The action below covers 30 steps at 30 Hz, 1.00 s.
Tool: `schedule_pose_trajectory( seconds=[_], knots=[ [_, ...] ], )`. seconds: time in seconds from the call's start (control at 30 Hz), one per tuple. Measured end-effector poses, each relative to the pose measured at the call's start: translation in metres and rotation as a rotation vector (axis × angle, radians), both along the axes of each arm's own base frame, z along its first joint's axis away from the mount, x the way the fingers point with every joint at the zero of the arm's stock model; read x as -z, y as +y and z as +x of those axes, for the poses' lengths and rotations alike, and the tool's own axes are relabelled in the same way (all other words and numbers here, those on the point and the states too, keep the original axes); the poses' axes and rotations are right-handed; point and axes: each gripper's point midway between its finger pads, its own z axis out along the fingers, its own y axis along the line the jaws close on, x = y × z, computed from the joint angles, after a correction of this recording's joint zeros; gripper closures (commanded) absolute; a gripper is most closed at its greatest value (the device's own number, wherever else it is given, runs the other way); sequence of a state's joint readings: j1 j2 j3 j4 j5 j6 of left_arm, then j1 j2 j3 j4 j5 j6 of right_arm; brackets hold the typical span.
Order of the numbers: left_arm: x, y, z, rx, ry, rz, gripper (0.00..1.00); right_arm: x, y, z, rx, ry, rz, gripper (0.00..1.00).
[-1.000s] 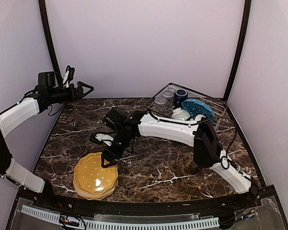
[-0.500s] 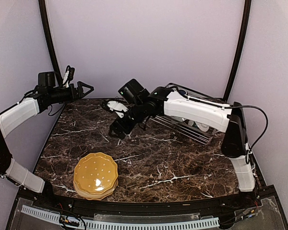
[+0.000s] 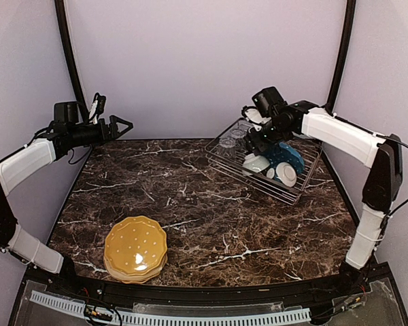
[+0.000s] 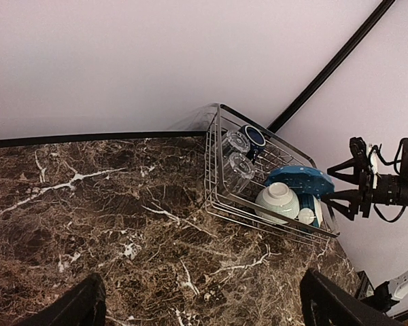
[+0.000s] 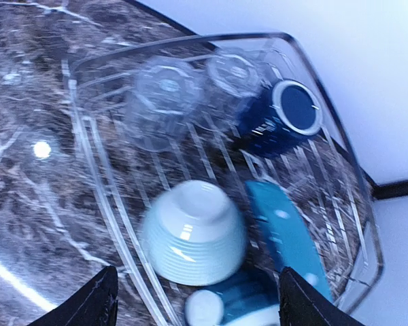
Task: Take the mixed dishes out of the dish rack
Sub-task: Grab the plate from the dish rack.
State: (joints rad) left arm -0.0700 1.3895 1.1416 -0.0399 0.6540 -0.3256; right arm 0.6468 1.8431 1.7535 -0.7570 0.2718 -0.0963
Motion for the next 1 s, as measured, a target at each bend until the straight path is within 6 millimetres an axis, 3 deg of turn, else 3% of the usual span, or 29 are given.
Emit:
schedule_pose_trajectory(
  seconds=[0.07,0.13,0.33,0.57,0.7,1.0],
  knots=[
    [0.000,0.000,0.000,0.000,0.000,0.000,0.01,-0.005,-0.038,0.010,0.087,-0.034,-0.058,0.21],
    [0.000,0.000,0.000,0.000,0.000,0.000,0.01,-0.004,-0.062,0.015,0.136,-0.047,-0.113,0.21],
    [0.000,0.000,0.000,0.000,0.000,0.000,0.01,0.013,-0.101,0.024,0.179,-0.029,-0.240,0.31],
    [0.000,0.000,0.000,0.000,0.000,0.000,0.01,0.042,-0.126,0.042,0.190,0.014,-0.334,0.45],
    [0.000,0.000,0.000,0.000,0.000,0.000,0.01,0.063,-0.134,0.050,0.174,0.051,-0.381,0.58],
    [0.000,0.000,0.000,0.000,0.000,0.000,0.01,0.057,-0.138,0.054,0.069,0.044,-0.500,0.86]
  ],
)
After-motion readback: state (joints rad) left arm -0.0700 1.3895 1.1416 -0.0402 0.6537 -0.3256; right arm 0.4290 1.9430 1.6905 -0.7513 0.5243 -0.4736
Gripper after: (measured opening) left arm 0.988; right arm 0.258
